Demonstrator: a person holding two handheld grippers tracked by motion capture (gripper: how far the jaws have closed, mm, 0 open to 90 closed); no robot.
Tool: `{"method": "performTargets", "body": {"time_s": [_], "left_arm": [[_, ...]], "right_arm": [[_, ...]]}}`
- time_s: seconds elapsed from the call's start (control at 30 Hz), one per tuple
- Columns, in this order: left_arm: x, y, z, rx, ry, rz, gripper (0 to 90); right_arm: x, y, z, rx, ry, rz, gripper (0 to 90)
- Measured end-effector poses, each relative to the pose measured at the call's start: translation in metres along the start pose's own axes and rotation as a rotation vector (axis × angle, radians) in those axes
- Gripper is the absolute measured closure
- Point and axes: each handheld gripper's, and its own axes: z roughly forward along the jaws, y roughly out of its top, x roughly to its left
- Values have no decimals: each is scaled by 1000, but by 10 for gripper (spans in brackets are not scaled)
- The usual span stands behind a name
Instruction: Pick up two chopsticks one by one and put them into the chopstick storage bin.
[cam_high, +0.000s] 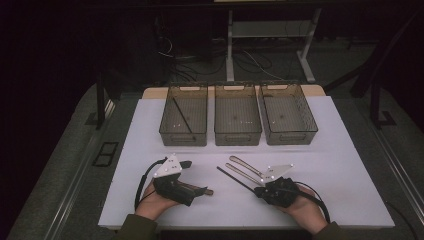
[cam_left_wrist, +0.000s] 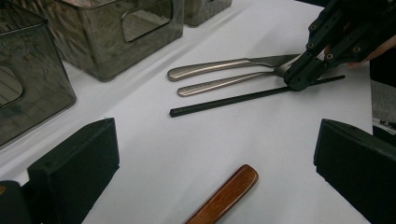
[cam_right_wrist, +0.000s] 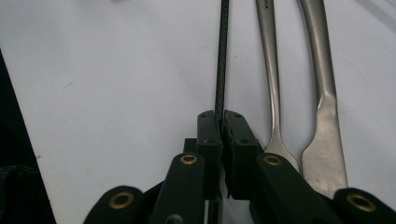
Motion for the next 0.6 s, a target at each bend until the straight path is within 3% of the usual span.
{"method": "performTargets", "body": {"time_s": [0.23, 0.6], "left_arm": [[0, 0, -1, -1, 1, 0, 0], [0, 0, 0, -1, 1, 1, 0]], "right_arm": [[-4, 1, -2, -6, 31, 17, 854], [-13, 4, -16, -88, 83, 46, 854]]}}
